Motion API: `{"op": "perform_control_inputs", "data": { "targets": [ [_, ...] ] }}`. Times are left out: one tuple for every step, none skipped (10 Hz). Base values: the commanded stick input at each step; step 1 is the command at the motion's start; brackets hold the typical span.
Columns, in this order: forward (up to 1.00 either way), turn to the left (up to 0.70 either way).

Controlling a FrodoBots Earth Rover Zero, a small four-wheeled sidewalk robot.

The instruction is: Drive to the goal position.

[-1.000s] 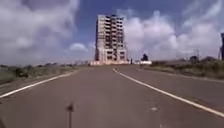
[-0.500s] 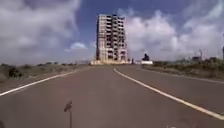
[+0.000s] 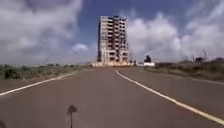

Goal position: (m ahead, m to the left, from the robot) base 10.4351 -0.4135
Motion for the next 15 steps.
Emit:
{"op": "perform_control_inputs", "data": {
  "targets": [
    [1.0, 0.0],
    [1.0, 0.0],
    [1.0, 0.0],
    [1.0, 0.0],
    [1.0, 0.0],
    [1.0, 0.0],
    [1.0, 0.0],
    [1.0, 0.0],
    [1.0, 0.0],
    [1.0, 0.0],
    [1.0, 0.0],
    [1.0, 0.0],
    [1.0, 0.0],
    [1.0, 0.0],
    [1.0, 0.0]
  ]
}}
